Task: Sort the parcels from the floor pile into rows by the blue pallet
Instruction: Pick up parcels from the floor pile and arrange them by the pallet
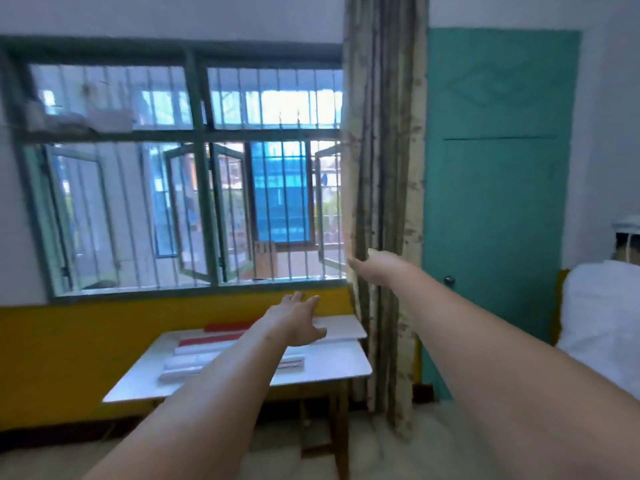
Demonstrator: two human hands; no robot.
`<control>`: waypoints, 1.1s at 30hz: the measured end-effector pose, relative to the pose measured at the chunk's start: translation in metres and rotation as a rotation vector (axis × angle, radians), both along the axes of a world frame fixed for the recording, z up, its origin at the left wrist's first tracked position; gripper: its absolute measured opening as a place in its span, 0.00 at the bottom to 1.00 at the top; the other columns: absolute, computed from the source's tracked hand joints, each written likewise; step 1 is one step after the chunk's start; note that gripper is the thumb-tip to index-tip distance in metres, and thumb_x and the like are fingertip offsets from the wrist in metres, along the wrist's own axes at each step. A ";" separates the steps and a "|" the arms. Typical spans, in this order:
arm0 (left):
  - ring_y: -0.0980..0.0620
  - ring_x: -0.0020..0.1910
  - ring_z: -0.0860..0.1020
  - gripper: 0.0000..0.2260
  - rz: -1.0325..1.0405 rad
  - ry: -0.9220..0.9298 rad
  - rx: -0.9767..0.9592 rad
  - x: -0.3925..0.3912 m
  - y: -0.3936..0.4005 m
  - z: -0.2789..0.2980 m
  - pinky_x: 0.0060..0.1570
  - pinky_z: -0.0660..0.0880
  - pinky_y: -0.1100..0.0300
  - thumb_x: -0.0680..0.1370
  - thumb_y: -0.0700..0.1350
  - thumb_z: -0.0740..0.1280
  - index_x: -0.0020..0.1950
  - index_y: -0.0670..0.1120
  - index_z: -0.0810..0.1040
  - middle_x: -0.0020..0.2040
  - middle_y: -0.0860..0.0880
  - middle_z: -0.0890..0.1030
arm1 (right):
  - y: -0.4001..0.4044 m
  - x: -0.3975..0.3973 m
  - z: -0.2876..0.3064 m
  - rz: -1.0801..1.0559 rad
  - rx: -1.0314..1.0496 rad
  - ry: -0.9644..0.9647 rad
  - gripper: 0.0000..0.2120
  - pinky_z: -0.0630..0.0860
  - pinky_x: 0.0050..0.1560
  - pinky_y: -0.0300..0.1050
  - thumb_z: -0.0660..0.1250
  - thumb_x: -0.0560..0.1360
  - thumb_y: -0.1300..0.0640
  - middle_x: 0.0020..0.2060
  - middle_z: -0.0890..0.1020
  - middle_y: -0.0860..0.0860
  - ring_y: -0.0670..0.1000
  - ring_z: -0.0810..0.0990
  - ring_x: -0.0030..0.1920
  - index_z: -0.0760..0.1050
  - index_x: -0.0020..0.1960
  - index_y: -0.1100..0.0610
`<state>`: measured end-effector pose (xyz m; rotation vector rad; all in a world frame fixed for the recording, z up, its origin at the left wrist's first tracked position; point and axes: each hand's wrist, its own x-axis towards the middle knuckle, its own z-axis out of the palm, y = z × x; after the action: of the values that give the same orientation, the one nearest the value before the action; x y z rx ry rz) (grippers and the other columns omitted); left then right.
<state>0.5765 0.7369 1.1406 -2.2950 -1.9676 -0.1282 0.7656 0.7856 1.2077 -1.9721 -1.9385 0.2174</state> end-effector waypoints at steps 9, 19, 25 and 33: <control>0.41 0.79 0.46 0.37 0.262 0.051 -0.111 -0.209 -0.130 0.014 0.75 0.54 0.41 0.78 0.63 0.61 0.81 0.53 0.46 0.81 0.45 0.44 | -0.095 -0.250 0.031 0.325 0.107 -0.121 0.42 0.58 0.73 0.67 0.45 0.73 0.26 0.77 0.63 0.54 0.61 0.61 0.76 0.59 0.78 0.50; 0.41 0.79 0.46 0.37 0.417 0.063 -0.199 -0.385 -0.224 -0.015 0.73 0.55 0.39 0.79 0.60 0.63 0.81 0.54 0.47 0.81 0.46 0.45 | -0.155 -0.424 -0.020 0.490 0.028 -0.104 0.34 0.61 0.73 0.59 0.54 0.80 0.36 0.75 0.64 0.59 0.60 0.63 0.74 0.61 0.77 0.58; 0.40 0.79 0.46 0.37 0.492 0.057 -0.261 -0.469 -0.217 -0.035 0.74 0.57 0.38 0.79 0.62 0.61 0.81 0.53 0.45 0.81 0.44 0.44 | -0.140 -0.523 -0.034 0.551 0.026 -0.151 0.35 0.60 0.74 0.59 0.51 0.80 0.34 0.76 0.63 0.58 0.61 0.62 0.75 0.58 0.78 0.57; 0.41 0.79 0.46 0.37 0.630 0.044 -0.242 -0.606 -0.157 -0.051 0.73 0.58 0.37 0.78 0.64 0.60 0.81 0.55 0.46 0.81 0.46 0.45 | -0.059 -0.670 -0.046 0.652 0.022 -0.178 0.35 0.55 0.76 0.60 0.50 0.80 0.35 0.78 0.60 0.58 0.61 0.58 0.77 0.56 0.79 0.56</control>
<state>-0.0298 0.5802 1.0900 -1.6470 -2.6852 0.2259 0.0954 0.7267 1.1614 -1.3168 -2.6341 0.1858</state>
